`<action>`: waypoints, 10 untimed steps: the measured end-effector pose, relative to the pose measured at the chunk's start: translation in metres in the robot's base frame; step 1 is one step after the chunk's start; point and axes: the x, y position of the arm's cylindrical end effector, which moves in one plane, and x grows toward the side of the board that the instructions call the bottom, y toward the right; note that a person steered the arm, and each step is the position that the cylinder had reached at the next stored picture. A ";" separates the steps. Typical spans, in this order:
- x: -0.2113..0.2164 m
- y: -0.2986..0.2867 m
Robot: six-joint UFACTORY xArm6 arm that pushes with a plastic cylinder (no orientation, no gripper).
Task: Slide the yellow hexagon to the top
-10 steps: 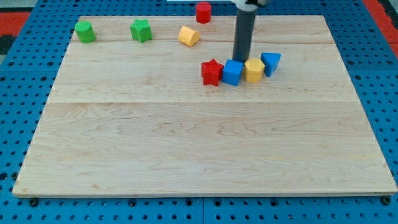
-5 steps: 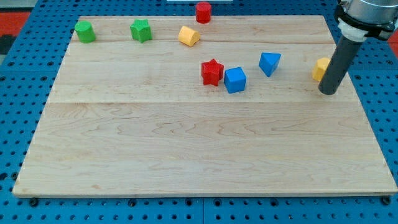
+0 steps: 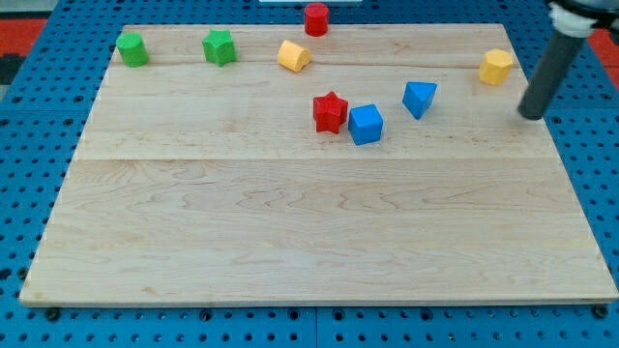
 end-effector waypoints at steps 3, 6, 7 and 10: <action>-0.078 -0.084; -0.107 -0.128; -0.109 -0.126; -0.045 -0.168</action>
